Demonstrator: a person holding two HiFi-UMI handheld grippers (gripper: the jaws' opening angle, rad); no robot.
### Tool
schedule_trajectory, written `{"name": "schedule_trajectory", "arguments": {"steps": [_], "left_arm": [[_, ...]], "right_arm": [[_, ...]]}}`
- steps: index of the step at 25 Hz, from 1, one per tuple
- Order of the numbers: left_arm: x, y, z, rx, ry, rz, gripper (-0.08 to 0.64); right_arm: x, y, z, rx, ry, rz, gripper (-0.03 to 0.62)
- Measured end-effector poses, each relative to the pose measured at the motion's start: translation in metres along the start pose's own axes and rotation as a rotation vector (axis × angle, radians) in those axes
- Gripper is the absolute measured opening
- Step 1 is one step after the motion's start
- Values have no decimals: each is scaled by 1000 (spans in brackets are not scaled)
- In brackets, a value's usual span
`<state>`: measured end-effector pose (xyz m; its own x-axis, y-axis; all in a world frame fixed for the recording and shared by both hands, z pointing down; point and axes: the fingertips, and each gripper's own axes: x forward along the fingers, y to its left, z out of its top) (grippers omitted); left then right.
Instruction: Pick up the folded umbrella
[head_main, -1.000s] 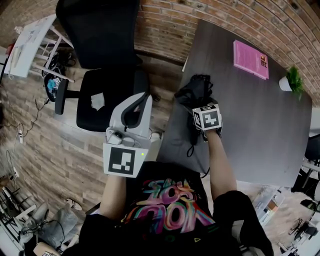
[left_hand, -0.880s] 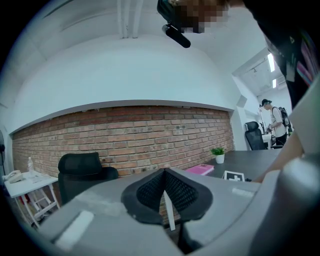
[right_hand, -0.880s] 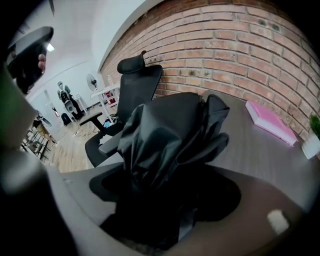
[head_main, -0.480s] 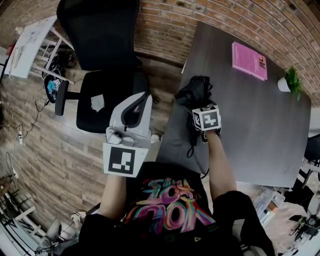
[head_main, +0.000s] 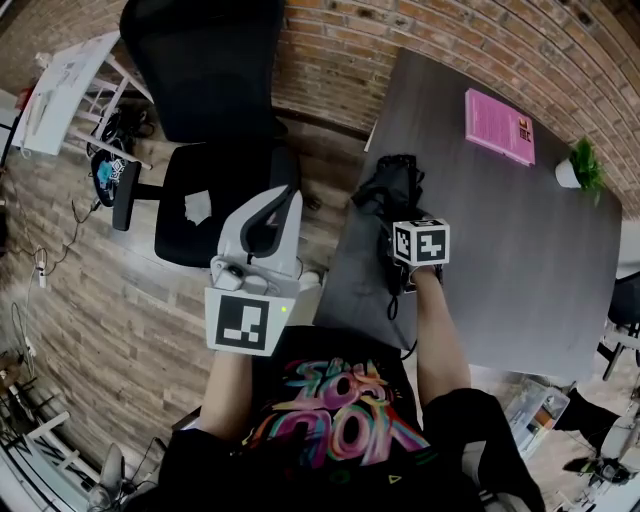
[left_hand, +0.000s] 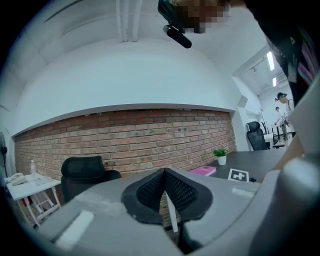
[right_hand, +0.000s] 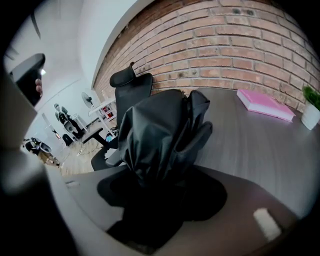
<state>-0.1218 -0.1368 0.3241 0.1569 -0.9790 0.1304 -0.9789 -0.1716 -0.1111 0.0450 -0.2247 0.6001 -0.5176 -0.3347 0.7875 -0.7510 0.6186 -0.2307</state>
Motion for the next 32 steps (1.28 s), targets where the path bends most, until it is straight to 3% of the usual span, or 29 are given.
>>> {"name": "schedule_trajectory", "arguments": {"steps": [17, 32], "left_arm": [[11, -17, 17, 19, -46, -86, 2], [39, -49, 37, 29, -104, -214, 2]], "right_arm": [[-66, 21, 37, 54, -229, 72, 258], [-173, 22, 77, -9, -513, -3, 258]]}}
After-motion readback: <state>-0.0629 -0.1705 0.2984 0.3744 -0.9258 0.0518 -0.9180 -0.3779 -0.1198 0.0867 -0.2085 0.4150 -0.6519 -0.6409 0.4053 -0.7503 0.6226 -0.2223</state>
